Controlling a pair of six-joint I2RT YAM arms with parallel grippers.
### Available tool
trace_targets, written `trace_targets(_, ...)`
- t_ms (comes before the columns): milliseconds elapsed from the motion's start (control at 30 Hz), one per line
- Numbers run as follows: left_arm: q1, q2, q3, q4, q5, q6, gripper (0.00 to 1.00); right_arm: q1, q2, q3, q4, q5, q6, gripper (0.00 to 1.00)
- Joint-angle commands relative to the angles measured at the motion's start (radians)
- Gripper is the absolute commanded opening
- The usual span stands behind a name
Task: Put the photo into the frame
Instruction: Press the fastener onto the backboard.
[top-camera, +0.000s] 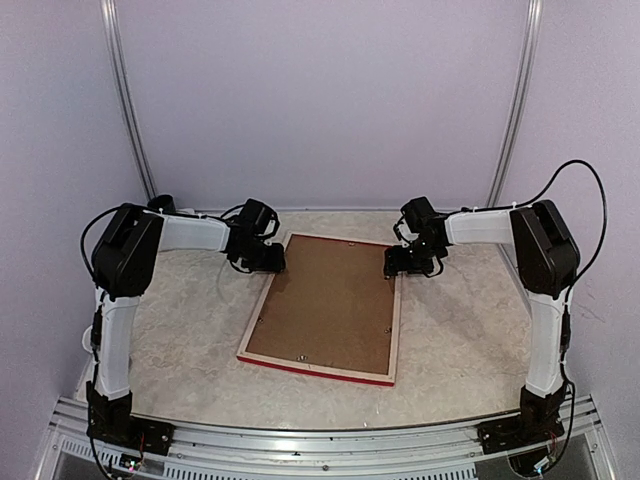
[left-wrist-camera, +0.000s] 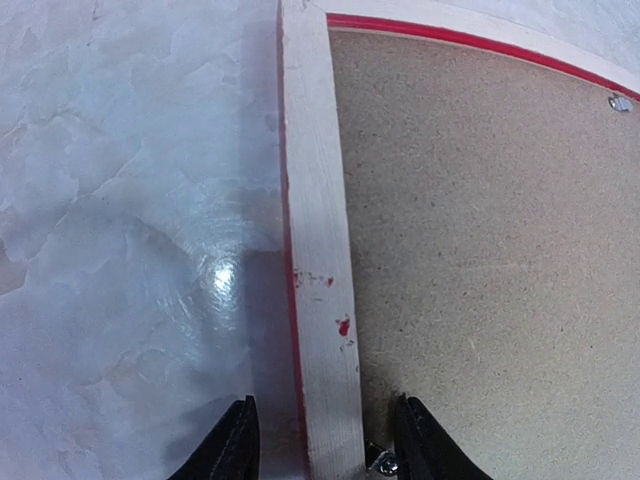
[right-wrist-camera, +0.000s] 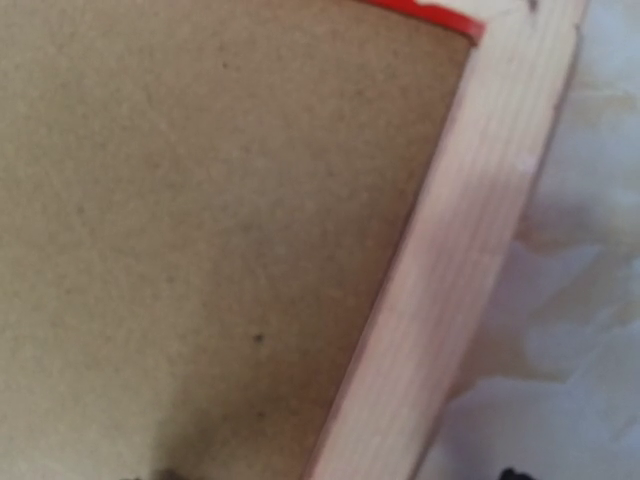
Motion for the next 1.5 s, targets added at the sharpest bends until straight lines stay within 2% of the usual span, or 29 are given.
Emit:
trace_targets(0,0.006,-0.032,-0.049,0.04,0.004,-0.02,0.49,-0.013,-0.022,0.038,-0.026,0.008,0.009,0.77)
trace_targets(133,0.012,-0.062,-0.094,0.099,0.004,-0.043,0.54,-0.013,-0.032,0.042,-0.03,0.014,0.024,0.77)
trace_targets(433,0.034,-0.093,-0.234,0.275,0.107,-0.074,0.54,0.002,-0.025,0.042,-0.037,0.015,0.057,0.75)
trace_targets(633,0.043,-0.103,-0.296,0.353,0.149,-0.092,0.54,0.039,-0.067,0.026,-0.093,0.077,0.035,0.76)
trace_targets(1167,0.055,-0.102,-0.321,0.392,0.209,-0.11,0.54,0.076,-0.055,-0.006,-0.169,0.221,0.008,0.77)
trace_targets(1467,0.054,-0.095,-0.323,0.401,0.224,-0.116,0.54,0.078,0.007,0.043,-0.162,0.215,0.003,0.77)
